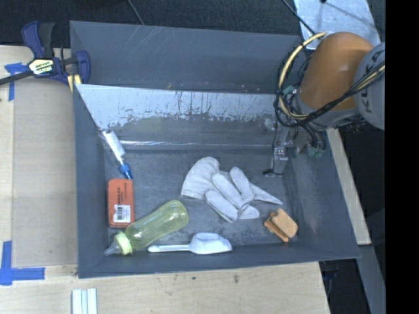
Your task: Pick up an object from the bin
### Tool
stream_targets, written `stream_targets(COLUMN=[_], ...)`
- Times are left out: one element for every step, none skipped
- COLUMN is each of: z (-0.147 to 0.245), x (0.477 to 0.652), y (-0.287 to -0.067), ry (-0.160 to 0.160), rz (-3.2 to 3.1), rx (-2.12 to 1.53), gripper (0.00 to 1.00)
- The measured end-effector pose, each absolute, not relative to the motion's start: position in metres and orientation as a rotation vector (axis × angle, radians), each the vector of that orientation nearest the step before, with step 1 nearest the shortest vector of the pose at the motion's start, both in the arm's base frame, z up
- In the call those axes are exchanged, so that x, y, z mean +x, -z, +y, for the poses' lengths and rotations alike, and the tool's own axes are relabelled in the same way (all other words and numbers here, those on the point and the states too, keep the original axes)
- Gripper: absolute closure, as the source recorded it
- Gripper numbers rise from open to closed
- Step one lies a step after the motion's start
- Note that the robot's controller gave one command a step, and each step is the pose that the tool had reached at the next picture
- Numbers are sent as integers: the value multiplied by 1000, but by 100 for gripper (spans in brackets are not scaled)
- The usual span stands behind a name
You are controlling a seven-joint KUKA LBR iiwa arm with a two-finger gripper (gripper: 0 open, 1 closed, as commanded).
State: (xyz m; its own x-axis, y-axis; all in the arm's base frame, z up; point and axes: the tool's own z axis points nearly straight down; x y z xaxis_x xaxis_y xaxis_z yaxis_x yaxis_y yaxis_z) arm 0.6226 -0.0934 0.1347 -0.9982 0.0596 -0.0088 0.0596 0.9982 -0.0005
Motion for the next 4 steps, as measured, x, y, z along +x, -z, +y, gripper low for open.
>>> stream_targets(z=[-78, -31, -36, -36], x=[613, 605, 581, 581], y=[-105, -91, -75, -75], ry=[-2, 2, -3, -3], rz=[3138, 3133, 3121, 3121], rx=[219, 152, 315, 314], gripper=[0, 0, 100, 100])
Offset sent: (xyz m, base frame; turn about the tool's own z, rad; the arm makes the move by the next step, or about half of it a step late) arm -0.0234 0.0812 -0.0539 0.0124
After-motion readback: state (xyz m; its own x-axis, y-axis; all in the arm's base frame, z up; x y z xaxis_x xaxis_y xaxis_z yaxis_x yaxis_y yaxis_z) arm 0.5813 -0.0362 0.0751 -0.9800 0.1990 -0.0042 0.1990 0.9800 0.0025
